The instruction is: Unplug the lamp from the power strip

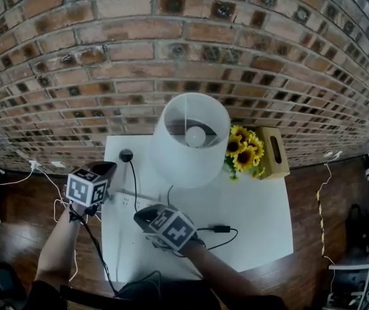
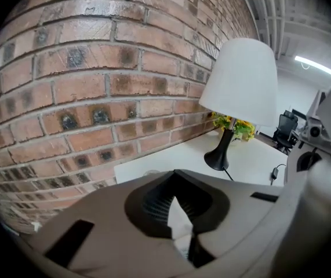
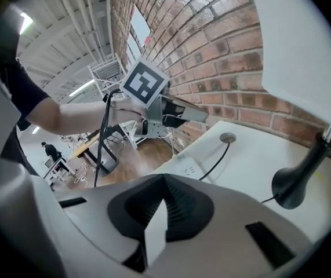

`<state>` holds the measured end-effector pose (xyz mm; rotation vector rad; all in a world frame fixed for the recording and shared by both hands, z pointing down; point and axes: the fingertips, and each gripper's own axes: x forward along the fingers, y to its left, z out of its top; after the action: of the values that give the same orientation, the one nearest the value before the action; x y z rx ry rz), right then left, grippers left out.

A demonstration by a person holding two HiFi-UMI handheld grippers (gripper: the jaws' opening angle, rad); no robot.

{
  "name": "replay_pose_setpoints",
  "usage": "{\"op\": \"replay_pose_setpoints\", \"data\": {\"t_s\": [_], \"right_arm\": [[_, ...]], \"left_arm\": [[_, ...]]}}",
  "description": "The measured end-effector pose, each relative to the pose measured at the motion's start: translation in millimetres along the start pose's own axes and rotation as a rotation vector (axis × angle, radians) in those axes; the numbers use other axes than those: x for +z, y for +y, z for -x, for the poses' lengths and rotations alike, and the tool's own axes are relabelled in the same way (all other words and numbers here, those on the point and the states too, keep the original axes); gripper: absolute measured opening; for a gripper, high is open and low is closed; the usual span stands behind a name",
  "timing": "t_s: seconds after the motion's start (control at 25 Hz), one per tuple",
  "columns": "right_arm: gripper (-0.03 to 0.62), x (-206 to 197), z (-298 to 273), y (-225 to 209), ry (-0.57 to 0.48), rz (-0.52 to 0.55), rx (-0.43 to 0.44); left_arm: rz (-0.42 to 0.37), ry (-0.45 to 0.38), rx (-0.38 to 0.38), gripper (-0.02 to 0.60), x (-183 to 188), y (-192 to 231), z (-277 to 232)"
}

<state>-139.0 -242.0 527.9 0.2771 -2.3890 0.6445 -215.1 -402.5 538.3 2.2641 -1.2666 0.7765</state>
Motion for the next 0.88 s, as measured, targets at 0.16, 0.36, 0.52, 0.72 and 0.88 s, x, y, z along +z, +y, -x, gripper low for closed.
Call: {"op": "replay_pose_setpoints", "data": {"t_s": [0.16,0.36,0.52,0.72,0.88], "right_arm": [[-0.005,18,7,5,-0.071,0.029,-0.007],[-0.005,34,13,16,-0.141,0.054,0.000],[-0.004,39,13,28,-0.152,0.074,0.012],[-0.005,44,14,37,-0.188,0.102,0.002],[-0.005,50,23,45,-0.230,0.120,-0.036]], "left_arm": [[-0.039,-0.036,0.010,0.017,9,-6,20],[-0.071,-0.083,0.033,0.017,17,-12,47],[-0.082,-0.113,0.053,0.017,19,-16,70],[-0.076,-0.180,0.069,0.017,26,-25,102],[-0.083,-0.242,0.073,0.017,31,-40,127]]}}
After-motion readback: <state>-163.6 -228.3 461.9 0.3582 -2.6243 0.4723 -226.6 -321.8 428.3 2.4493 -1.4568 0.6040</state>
